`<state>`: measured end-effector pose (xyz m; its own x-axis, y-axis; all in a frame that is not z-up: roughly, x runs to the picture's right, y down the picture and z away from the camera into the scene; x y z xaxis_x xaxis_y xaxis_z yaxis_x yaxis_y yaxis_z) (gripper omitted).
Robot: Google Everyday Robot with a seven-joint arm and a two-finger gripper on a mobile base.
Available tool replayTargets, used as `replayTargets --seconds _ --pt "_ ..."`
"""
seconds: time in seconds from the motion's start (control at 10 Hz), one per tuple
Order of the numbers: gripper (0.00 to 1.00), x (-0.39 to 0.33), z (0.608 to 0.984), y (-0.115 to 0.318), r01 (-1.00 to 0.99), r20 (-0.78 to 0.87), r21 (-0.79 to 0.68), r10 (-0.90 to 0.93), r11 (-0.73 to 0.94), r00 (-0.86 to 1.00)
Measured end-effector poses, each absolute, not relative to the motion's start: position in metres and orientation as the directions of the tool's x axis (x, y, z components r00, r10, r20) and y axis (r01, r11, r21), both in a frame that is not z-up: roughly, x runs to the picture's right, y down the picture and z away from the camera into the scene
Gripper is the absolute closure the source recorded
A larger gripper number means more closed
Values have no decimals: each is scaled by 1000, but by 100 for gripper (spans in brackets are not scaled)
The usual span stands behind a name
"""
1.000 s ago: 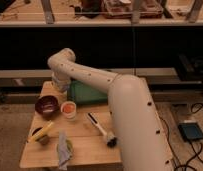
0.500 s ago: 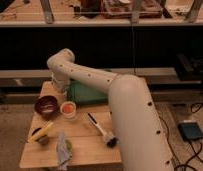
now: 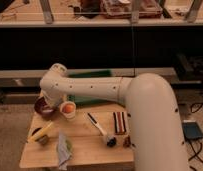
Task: Wipe purple bowl with sponge
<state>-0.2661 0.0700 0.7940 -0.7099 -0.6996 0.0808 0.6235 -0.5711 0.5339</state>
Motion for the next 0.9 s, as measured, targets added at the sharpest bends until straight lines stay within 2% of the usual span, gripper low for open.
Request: replayTargets --seconds 0.3,0.6,0.9 --pt "97 -294 798 95 581 65 591 -684 -560 -726" --pt "97 -322 814 93 539 50 625 -660 -565 -750" --pt "97 -322 811 90 547 50 596 -653 -587 -756"
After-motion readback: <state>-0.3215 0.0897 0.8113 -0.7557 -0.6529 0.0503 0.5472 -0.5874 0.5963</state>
